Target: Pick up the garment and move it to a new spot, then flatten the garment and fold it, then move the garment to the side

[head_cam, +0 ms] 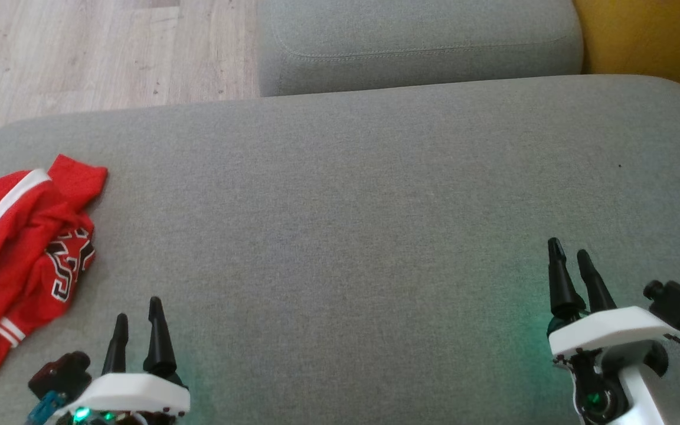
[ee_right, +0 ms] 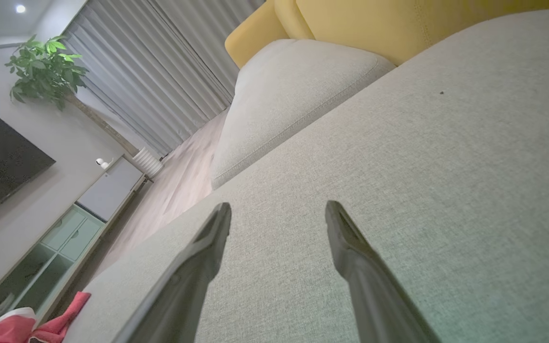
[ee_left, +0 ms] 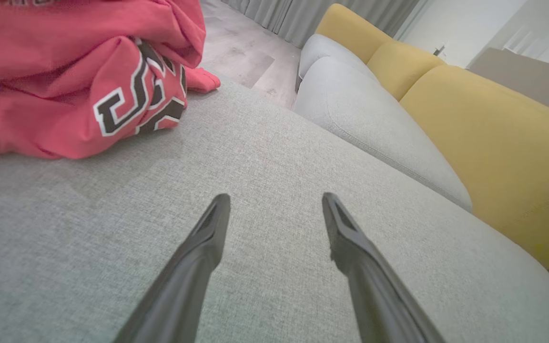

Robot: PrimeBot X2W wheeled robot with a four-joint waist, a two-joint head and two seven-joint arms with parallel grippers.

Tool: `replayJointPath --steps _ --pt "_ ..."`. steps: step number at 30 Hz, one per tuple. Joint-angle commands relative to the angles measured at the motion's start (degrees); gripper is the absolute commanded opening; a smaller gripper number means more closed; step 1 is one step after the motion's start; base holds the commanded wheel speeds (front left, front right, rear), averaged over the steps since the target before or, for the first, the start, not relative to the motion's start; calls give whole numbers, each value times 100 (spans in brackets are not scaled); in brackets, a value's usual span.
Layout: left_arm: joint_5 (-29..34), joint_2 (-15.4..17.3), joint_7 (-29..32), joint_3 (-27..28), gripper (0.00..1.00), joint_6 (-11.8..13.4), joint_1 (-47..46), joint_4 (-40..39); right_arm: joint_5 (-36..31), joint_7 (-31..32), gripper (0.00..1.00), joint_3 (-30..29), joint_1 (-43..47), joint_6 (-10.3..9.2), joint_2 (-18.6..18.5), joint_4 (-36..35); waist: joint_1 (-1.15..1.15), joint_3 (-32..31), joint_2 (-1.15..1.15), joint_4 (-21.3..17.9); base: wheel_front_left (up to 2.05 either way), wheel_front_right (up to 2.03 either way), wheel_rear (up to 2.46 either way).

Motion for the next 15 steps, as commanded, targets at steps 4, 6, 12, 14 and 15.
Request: replayJointPath --steps 4,6,12,14,15 --pt "404 122 -148 90 100 33 -274 -117 -402 -171 100 165 -343 -3 -102 -114 0 19 0 7 0 0 0" --pt "546 123 -182 84 100 43 -276 -104 -542 -205 100 195 -355 -3 -101 -97 0 29 0 8 0 0 0" --pt "968 130 -284 96 100 86 -276 -62 -951 -306 100 280 -392 -3 -116 -49 0 52 0 -2 0 0 0" --pt "1112 133 -318 99 100 98 -271 -52 -1089 -340 100 302 -403 -3 -117 -35 0 57 0 -7 0 0 0" --pt "1183 132 -335 99 100 104 -264 -48 -1157 -357 100 312 -407 -3 -117 -26 0 56 0 -10 0 0 0"
